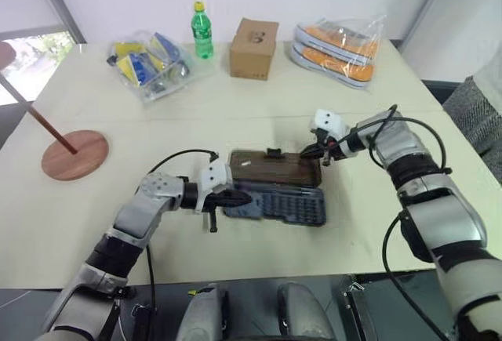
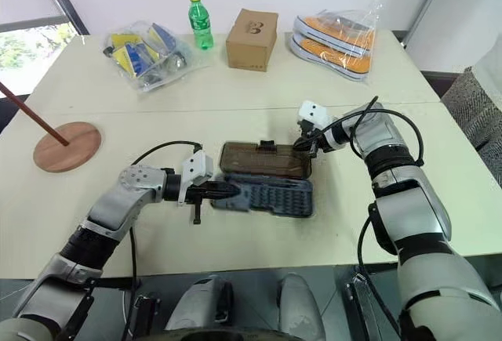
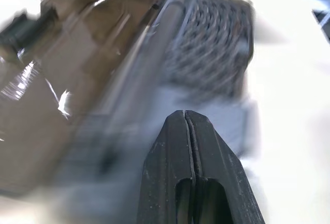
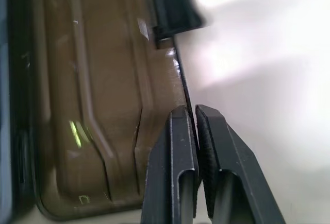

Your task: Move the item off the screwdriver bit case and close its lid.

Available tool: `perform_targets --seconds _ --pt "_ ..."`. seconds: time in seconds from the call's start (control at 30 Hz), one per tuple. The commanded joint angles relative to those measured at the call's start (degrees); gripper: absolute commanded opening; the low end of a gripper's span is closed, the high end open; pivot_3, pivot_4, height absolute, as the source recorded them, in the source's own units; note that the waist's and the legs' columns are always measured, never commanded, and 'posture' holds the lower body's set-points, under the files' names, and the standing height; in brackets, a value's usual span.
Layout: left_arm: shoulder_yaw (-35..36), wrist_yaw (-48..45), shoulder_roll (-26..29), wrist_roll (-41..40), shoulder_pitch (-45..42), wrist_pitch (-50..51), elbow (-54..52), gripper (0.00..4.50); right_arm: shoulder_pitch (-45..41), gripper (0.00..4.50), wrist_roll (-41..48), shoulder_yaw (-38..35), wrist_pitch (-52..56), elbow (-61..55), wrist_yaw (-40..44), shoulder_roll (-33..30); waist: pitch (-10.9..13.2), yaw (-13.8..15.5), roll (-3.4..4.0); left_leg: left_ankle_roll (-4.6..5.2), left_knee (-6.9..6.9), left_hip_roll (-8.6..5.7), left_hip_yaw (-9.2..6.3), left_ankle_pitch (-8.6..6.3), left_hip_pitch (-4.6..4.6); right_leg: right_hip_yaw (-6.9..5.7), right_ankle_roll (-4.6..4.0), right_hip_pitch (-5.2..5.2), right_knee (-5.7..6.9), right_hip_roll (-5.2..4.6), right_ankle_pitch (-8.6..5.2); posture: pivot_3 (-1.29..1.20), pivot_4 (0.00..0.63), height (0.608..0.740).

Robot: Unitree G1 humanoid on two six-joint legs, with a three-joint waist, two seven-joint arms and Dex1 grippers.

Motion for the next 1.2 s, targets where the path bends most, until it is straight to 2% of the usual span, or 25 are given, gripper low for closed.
perform_targets --seconds 0.03,0.2,0.33,0.5,0.9,1.2 --pt "0.28 -0.05 0.14 0.31 -0.03 -0.16 -0.5 0.0 -0.32 0.03 -0.08 -1.16 0.13 -0.58 -1.14 0.39 0.0 -0.33 0.01 0.0 -0.01 0.01 0.0 0.0 0.01 0.0 0.0 0.0 0.0 0.0 0.0 0.0 0.15 0.74" --pt "0.39 0.14 0.01 0.37 -0.14 -0.24 -0.38 0.0 1.8 0.03 -0.85 -0.55 -2.2 -4.68 -1.83 -0.53 0.01 -0.31 0.01 0.0 -0.03 0.06 0.0 0.0 0.02 0.0 0.0 0.01 0.0 0.01 0.0 0.0 0.15 0.74" --pt "0.4 0.16 -0.13 0.47 -0.16 -0.33 -0.26 0.0 6.63 0.03 -3.16 -0.89 -11.42 -16.49 -7.73 -2.91 0.01 -0.25 0.01 0.0 -0.03 0.19 0.01 0.0 0.0 0.0 0.0 0.0 -0.01 0.01 0.0 0.0 0.15 0.74" --pt "0.34 -0.26 -0.5 0.63 -1.16 -0.71 1.04 0.0 11.63 0.03 -4.67 -2.11 -16.59 -27.41 -13.53 -4.73 0.01 -0.27 0.02 0.0 -0.03 0.2 0.02 0.0 0.01 0.0 0.0 -0.01 -0.01 0.02 0.0 0.0 0.15 0.74" --pt "1.23 -0.9 -0.46 0.66 -3.05 -1.75 3.43 0.0 21.39 0.03 -6.41 -5.61 -15.3 -48.21 -23.69 -5.6 0.02 -0.19 0.01 0.0 -0.02 0.21 0.03 0.0 0.0 0.01 0.0 -0.01 -0.01 0.05 0.0 0.0 0.15 0.74" --pt "2.82 0.73 -1.02 -0.32 -2.92 -0.56 3.04 0.0 29.17 0.03 -12.07 -7.36 -14.35 -59.71 -32.96 -5.98 0.03 0.08 -0.01 0.01 -0.02 0.21 0.02 0.0 -0.05 0.0 -0.01 -0.04 -0.03 0.07 0.0 0.0 0.15 0.74"
